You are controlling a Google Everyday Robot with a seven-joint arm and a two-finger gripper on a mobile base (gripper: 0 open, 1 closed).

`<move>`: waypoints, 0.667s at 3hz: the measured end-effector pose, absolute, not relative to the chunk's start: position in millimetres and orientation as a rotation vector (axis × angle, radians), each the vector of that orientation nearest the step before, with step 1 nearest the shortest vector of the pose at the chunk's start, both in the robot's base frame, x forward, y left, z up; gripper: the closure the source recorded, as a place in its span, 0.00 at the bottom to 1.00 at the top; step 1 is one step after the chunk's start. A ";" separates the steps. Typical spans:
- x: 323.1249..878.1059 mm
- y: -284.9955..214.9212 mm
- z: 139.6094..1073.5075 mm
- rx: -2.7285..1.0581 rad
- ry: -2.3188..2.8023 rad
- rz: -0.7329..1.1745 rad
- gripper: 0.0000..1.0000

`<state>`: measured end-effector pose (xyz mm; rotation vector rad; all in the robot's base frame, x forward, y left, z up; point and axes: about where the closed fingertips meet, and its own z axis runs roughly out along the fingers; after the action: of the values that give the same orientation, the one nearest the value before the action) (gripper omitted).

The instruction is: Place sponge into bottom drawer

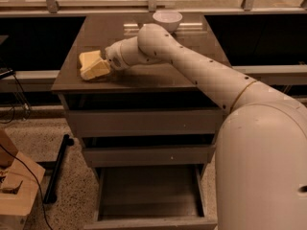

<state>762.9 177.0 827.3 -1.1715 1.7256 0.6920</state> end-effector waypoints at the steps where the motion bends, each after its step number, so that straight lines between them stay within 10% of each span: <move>1: 758.1 191.7 840.9 -1.223 1.681 0.711 0.49; 2: 752.1 203.9 854.2 -1.237 1.654 0.700 0.74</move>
Offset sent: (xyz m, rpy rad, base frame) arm -0.0151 0.0343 0.0449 0.0023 -0.0801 0.0681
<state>752.1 203.9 854.2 -1.2371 1.6539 0.7000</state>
